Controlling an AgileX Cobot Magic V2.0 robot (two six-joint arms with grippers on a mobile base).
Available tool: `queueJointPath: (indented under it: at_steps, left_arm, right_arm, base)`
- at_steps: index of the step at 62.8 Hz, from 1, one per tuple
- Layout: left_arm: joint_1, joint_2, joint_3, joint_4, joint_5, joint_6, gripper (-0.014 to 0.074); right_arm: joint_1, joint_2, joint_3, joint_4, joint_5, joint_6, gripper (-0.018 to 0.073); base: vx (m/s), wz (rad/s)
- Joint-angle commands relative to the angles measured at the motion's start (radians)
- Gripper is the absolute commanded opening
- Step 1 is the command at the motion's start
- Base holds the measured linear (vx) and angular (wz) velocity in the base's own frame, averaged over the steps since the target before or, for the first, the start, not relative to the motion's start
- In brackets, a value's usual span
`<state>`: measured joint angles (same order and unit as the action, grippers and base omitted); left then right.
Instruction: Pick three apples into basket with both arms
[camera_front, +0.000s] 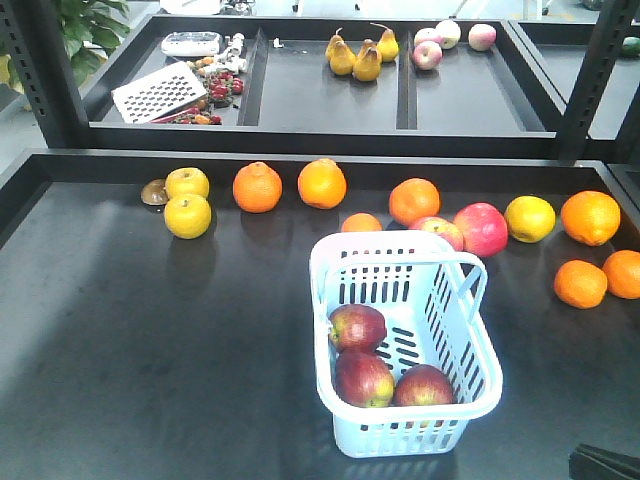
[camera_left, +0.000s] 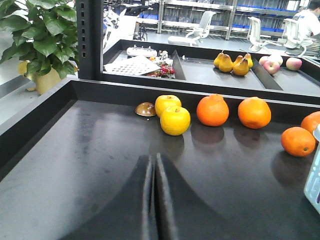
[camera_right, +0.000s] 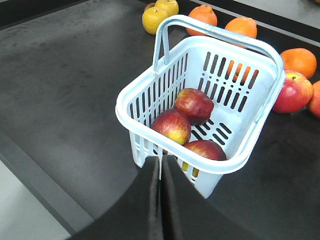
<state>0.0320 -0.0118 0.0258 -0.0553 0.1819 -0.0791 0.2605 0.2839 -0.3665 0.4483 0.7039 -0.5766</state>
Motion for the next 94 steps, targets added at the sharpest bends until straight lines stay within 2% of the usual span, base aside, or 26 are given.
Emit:
queueJointPath:
  at_steps: [1, 42, 47, 51, 56, 62, 69, 75, 81, 88, 94]
  left_arm:
    - [0.000, -0.017, 0.006, -0.002, -0.067, -0.007, -0.0006]
    - [0.000, -0.017, 0.006, -0.002, -0.067, -0.007, -0.0006]
    - [0.000, -0.017, 0.006, -0.002, -0.067, -0.007, -0.0006]
    - [0.000, -0.017, 0.006, -0.002, -0.067, -0.007, -0.0006]
    - [0.000, -0.017, 0.006, -0.002, -0.067, -0.007, -0.0006]
    - [0.000, -0.017, 0.006, -0.002, -0.067, -0.007, -0.0006]
    - [0.000, -0.017, 0.006, -0.002, -0.067, -0.007, -0.0006]
    - [0.000, -0.017, 0.006, -0.002, -0.067, -0.007, -0.0006]
    - [0.000, -0.017, 0.006, -0.002, -0.067, -0.007, -0.0006]
    - [0.000, -0.017, 0.006, -0.002, -0.067, -0.007, -0.0006]
    - [0.000, -0.017, 0.006, -0.002, -0.067, -0.007, -0.0006]
  right_arm:
    - [-0.001, 0.012, -0.024, 0.018, -0.059, 0.001, -0.0004]
    - [-0.001, 0.012, -0.024, 0.017, -0.059, 0.001, -0.0004]
    - [-0.001, 0.012, -0.024, -0.027, -0.062, 0.000, -0.0004]
    - [-0.001, 0.012, -0.024, -0.101, -0.070, 0.008, -0.0004]
    - [-0.001, 0.012, -0.024, -0.182, -0.078, 0.089, -0.0004]
    - [-0.001, 0.009, -0.004, -0.286, -0.116, 0.264, -0.0004]
    - [-0.001, 0.009, 0.076, -0.420, -0.237, 0.508, -0.0004]
    - [-0.001, 0.009, 0.161, -0.537, -0.350, 0.658, -0.0004]
    - [-0.001, 0.009, 0.245, -0.614, -0.428, 0.718, -0.0004]
    - [-0.008, 0.009, 0.322, -0.612, -0.503, 0.751, -0.0004]
    - [-0.044, 0.009, 0.386, -0.605, -0.577, 0.807, -0.0004]
  base:
    - [0.00, 0.00]
    - [0.00, 0.00]
    - [0.00, 0.00]
    - [0.00, 0.00]
    - [0.00, 0.00]
    - [0.00, 0.00]
    - [0.00, 0.00]
    - [0.00, 0.00]
    - [0.00, 0.00]
    - [0.00, 0.00]
    - [0.00, 0.00]
